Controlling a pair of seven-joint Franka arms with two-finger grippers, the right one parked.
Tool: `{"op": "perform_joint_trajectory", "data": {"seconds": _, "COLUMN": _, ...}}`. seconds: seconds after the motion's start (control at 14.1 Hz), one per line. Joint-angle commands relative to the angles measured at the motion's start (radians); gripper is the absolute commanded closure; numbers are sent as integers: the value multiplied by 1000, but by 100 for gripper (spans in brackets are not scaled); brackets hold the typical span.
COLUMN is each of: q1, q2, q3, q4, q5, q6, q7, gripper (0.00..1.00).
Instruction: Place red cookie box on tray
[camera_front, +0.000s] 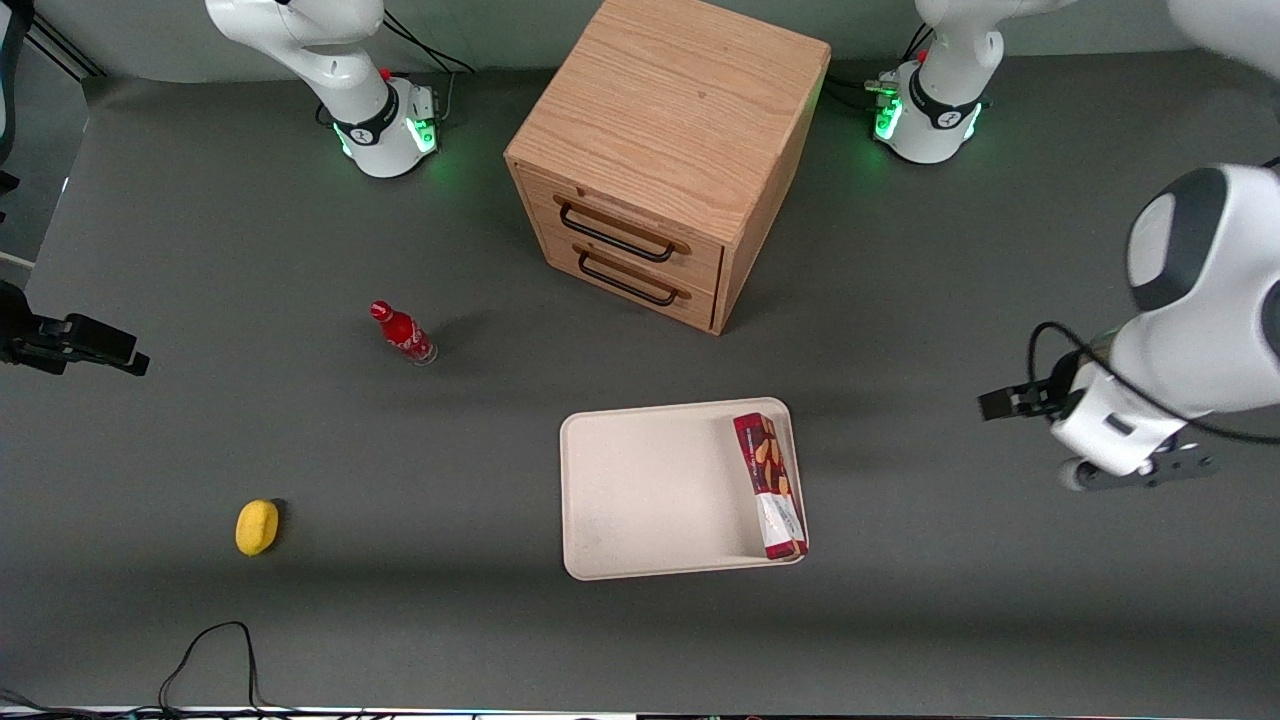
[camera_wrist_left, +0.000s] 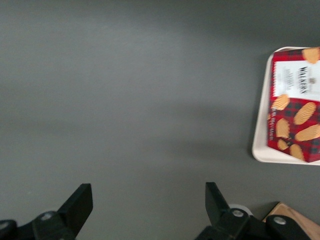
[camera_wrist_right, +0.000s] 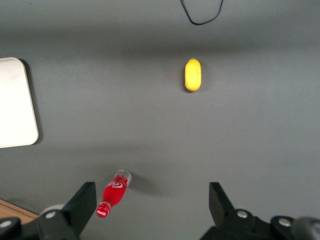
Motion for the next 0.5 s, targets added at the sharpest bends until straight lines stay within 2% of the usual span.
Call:
{"op": "perform_joint_trajectory", "data": {"seconds": 0.0, "q1": 74, "q2": -182, "q3": 4, "q4": -179, "q5": -64, "q6": 15, "q7": 80, "gripper": 0}}
{"op": "perform_joint_trajectory", "data": {"seconds": 0.14, "q1": 110, "q2": -243, "q3": 13, "q4": -221, "q5": -67, "q6": -13, "q7": 171, "gripper": 0}}
{"op": "perform_joint_trajectory", "data": {"seconds": 0.21, "q1": 93, "q2": -271, "q3": 52, "q4": -222, "q5": -67, "q6": -42, "q7": 186, "gripper": 0}}
{"op": "perform_joint_trajectory", "data": {"seconds": 0.28, "q1": 32, "q2": -292, "q3": 124, "q4": -222, "q5": -67, "q6": -59, "q7": 186, "gripper": 0}}
{"op": "perform_joint_trajectory", "data": {"seconds": 0.43, "q1": -145, "q2": -326, "q3": 340, "q4": -224, "q5": -73, "q6": -69, "q7": 188, "gripper": 0}}
